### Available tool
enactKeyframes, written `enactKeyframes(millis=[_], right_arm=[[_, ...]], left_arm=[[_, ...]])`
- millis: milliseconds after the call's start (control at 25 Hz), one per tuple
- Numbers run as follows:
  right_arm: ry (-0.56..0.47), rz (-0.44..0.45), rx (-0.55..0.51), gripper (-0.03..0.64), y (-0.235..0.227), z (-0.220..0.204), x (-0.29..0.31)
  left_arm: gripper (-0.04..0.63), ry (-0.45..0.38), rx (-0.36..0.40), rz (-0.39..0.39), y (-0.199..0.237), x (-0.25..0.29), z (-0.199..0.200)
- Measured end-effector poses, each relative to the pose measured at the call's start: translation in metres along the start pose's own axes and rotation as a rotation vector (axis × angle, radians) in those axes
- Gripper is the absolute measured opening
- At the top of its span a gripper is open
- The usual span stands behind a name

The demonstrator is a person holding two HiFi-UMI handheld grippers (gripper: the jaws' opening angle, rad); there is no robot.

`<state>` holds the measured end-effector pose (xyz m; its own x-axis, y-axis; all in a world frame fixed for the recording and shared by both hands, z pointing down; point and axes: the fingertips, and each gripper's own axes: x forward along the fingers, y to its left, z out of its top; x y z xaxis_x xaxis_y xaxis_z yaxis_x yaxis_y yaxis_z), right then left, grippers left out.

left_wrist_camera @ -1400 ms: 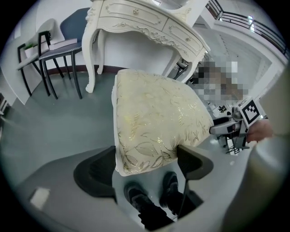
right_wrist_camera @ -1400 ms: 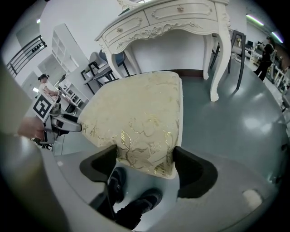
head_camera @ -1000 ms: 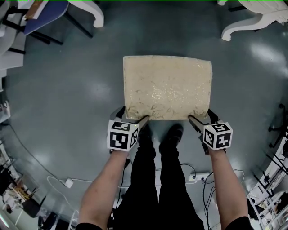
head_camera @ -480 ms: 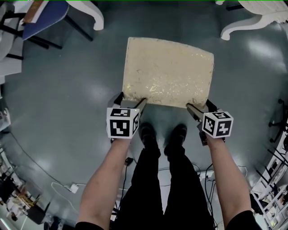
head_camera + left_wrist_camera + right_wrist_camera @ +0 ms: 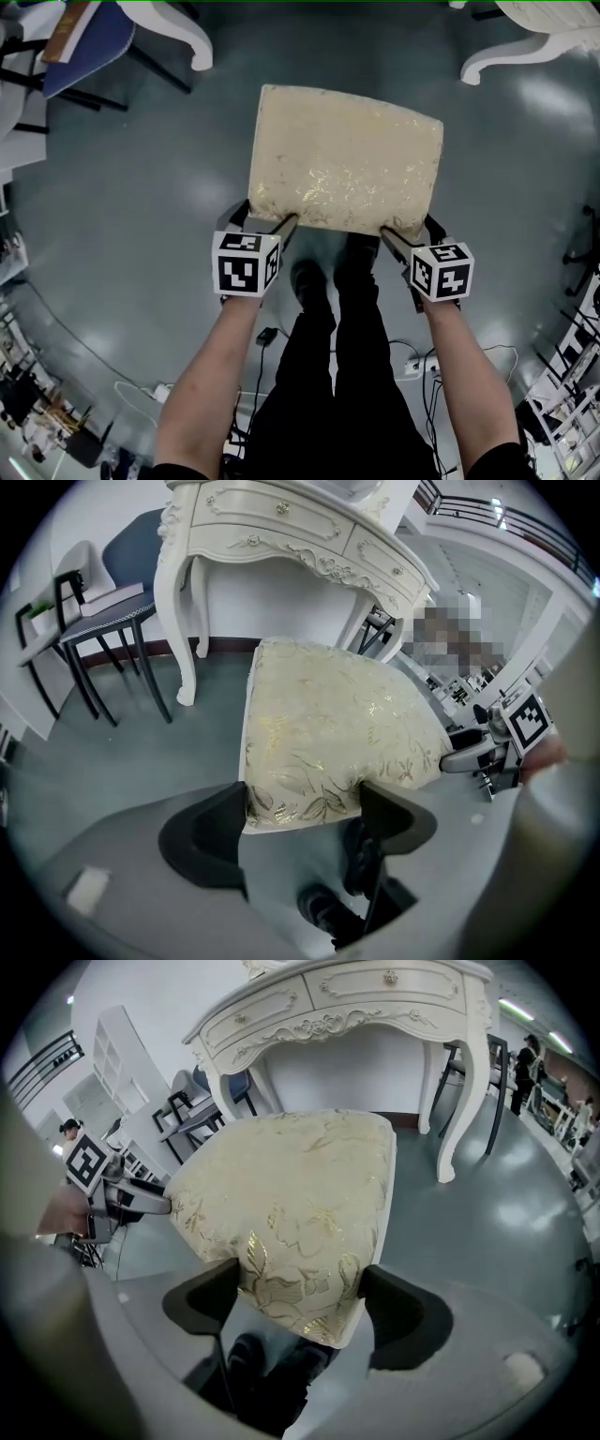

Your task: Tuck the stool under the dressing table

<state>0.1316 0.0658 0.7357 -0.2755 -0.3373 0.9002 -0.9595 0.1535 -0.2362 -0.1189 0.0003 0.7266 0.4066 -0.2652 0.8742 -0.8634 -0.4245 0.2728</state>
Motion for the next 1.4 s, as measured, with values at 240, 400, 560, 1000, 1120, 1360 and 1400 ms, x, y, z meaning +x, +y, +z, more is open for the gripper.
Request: enactKeyframes(millis=[240,400,560,1000,1120,1360,1400], right_arm=[[-0.012,0.0,-0.05,0.422,-0.015,0.029,0.006],[-0.031,0.04,-0.078,0.426,-0.026,0.057,0.013],[-0.066,0.062,-0.103,0.433,-0.042,0.08,0.019],[-0.099,0.081,-0.163,0.431,-0.074,0.14,0.031],[-0.079,0.086,-0.173,0.43,-0.079,0.149,0.033],[-0.066,0.085,-0.195,0.431,-0.091,0.162,0.036],[-0.075,0.085,-0.196,0.431,-0.093,0.169,0.037]], left_arm=[[0.407,-0.013,-0.045,0.024,0.0,0.009,0.018],[0.407,-0.039,-0.071,0.043,0.005,0.016,0.038],[0.407,-0.058,-0.096,0.067,0.003,0.026,0.057],[0.408,-0.067,-0.146,0.088,0.005,0.046,0.107],[0.407,-0.038,-0.161,0.095,0.005,0.05,0.115],[0.408,-0.049,-0.186,0.105,0.001,0.056,0.125],[0.408,-0.065,-0.186,0.11,0.002,0.058,0.131]])
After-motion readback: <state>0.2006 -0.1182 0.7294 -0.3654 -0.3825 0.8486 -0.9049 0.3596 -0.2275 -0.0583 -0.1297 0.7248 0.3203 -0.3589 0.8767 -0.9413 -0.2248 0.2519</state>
